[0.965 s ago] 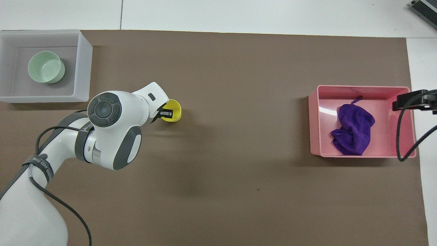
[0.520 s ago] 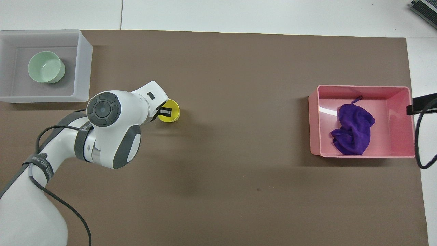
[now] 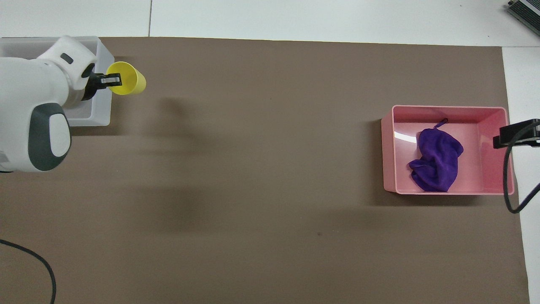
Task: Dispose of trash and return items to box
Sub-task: 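Carry the yellow cup into the clear box and lower it into the bowl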
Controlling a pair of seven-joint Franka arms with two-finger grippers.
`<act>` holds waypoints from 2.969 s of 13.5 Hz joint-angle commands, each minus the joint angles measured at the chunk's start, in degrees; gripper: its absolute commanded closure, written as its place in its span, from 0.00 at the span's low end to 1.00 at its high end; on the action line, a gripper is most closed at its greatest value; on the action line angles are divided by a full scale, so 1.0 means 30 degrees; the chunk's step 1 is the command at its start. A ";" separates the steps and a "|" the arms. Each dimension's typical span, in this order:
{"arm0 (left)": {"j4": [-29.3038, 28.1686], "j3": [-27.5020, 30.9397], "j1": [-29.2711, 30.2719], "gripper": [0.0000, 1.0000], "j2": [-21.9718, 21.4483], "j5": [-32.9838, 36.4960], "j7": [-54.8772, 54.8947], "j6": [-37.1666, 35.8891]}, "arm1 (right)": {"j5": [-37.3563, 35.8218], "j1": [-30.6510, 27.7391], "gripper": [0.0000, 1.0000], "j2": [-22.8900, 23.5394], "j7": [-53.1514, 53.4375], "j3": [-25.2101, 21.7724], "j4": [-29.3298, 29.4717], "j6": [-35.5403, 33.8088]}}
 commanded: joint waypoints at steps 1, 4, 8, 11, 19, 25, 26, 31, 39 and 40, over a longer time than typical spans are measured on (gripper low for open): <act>0.1358 -0.0145 0.1480 1.00 0.0762 0.0145 0.2207 -0.0429 | -0.0350 -0.0174 0.00 -0.0559 -0.0029 0.0375 -0.0641 -0.0055; 0.3142 -0.0145 0.3442 1.00 0.1493 0.0320 0.3031 -0.0545 | -0.0351 0.0441 0.00 -0.0558 0.0555 0.0698 -0.0640 0.0121; 0.4083 -0.0145 0.4473 1.00 0.2138 0.0611 0.4002 -0.0604 | -0.0147 0.0471 0.00 -0.0734 0.0877 0.0814 -0.0992 0.0442; 0.5019 -0.0145 0.4884 1.00 0.3394 0.0965 0.3944 -0.1510 | -0.0146 0.0471 0.00 -0.0676 0.1406 0.0845 -0.1022 0.0648; 0.5757 -0.0233 0.6086 1.00 0.5158 0.0613 0.4266 -0.3062 | -0.0146 0.0471 0.00 -0.0764 0.1172 0.0962 -0.1314 0.0707; 0.4730 -0.0233 0.6144 1.00 0.5070 0.0584 0.4237 -0.2713 | -0.0087 0.0442 0.00 -0.0764 0.1318 0.0932 -0.1285 0.0707; 0.4788 -0.0204 0.6173 0.99 0.5070 0.0584 0.4237 -0.2743 | -0.0087 0.0442 0.00 -0.0764 0.1348 0.0932 -0.1285 0.0678; 0.5110 -0.0174 0.6144 0.62 0.5070 0.0671 0.4208 -0.2801 | -0.0029 0.0442 0.00 -0.0764 0.1377 0.0962 -0.1314 0.0648; 0.5287 -0.0320 0.4566 0.00 0.2819 0.0760 0.4324 -0.4756 | 0.0001 0.0413 0.00 -0.1115 0.1407 0.0932 -0.1959 0.1056; 0.5200 -0.0320 0.4156 0.00 0.2234 0.0731 0.4325 -0.5402 | 0.0001 0.0413 0.00 -0.1086 0.1378 0.0932 -0.1959 0.1348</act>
